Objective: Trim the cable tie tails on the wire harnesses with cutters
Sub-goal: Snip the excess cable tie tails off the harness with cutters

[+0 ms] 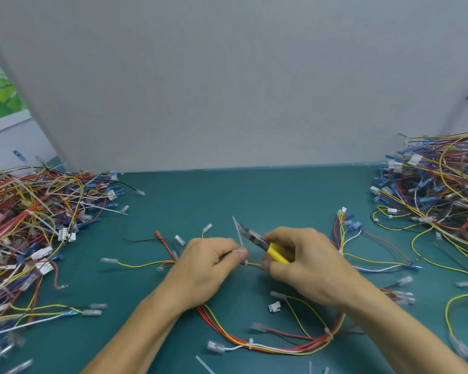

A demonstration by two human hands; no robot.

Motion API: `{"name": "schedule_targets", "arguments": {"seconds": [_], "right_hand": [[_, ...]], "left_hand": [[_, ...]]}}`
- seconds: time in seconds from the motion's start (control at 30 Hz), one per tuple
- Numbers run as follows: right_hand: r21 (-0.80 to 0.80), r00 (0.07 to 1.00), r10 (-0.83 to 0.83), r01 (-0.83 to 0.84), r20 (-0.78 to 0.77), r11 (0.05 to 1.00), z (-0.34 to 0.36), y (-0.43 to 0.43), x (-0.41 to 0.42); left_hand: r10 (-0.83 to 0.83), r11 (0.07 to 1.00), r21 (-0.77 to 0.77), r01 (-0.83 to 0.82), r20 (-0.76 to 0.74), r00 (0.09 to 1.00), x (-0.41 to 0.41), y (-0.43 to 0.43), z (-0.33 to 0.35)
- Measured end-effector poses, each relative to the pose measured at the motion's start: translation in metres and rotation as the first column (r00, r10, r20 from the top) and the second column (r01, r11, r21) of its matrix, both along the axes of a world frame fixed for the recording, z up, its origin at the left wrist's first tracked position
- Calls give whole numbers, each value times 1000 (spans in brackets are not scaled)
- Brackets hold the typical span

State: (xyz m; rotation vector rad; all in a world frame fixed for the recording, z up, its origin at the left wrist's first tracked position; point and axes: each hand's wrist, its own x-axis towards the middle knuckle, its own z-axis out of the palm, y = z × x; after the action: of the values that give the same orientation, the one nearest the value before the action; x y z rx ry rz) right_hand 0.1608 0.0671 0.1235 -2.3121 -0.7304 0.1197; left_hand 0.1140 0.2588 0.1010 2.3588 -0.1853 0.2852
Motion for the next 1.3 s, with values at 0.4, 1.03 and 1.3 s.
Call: {"name": "schedule_targets", "arguments": {"seconds": [0.4,1.03,1.3], "right_hand": [[-526,943,238,-82,235,846,30,-21,0],[-615,925,252,-26,284,788,24,-12,-4],[-648,911,286,-28,297,761,24,-9,-6]], "left_hand": [[10,998,-52,-20,-180,984,4,5,2],[-10,1000,28,13,-109,994,3,3,1],[-11,998,66,17,-90,996,3,1,2]]}}
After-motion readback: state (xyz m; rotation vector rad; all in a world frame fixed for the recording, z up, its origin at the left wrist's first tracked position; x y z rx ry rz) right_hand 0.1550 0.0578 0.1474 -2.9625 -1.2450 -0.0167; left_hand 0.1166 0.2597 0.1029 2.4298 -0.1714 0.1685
